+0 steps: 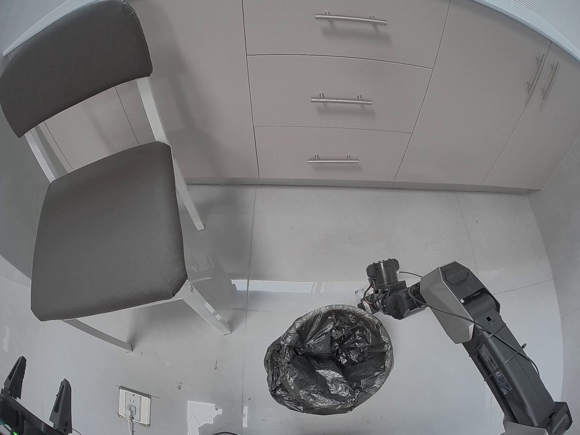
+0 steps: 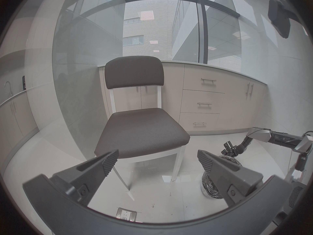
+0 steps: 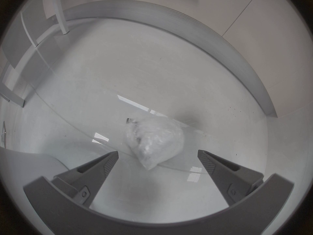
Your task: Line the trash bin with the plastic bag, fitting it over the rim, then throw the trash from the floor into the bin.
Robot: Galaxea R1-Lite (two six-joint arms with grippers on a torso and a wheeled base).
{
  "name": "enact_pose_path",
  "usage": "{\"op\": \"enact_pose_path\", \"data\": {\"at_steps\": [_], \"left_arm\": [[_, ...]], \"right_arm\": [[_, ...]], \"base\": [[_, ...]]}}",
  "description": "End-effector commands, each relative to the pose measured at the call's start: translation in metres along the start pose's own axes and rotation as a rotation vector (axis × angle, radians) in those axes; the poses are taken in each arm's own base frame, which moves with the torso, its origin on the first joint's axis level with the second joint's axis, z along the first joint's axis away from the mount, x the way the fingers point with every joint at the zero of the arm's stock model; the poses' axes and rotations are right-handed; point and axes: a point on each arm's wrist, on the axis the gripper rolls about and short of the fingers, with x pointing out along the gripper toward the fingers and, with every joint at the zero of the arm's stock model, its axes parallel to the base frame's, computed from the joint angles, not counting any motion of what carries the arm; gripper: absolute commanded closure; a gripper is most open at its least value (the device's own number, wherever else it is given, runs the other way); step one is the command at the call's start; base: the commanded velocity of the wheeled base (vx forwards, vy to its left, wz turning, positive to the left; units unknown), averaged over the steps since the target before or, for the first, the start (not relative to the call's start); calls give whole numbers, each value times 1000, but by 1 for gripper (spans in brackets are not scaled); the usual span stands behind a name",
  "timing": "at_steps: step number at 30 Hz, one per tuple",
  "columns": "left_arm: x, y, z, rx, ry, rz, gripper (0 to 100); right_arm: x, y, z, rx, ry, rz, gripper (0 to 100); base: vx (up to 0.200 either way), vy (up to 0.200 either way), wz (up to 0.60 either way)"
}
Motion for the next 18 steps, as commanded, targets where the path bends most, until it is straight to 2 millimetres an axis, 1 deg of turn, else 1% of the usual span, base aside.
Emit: {"op": "enact_pose_path", "data": {"at_steps": [1,4,18], "left_arm": [[0,0,-5,0,5,0,0],[0,0,-4,0,3,0,0],[0,0,-4,-2,3,0,0]], "right_arm": [[1,4,-3,-7,4,4,0],[2,4,-4,-4,1,3,0],[0,2,6,-4,-72,-13,0]], "base": [[0,0,0],[0,0,0],[0,0,0]]}}
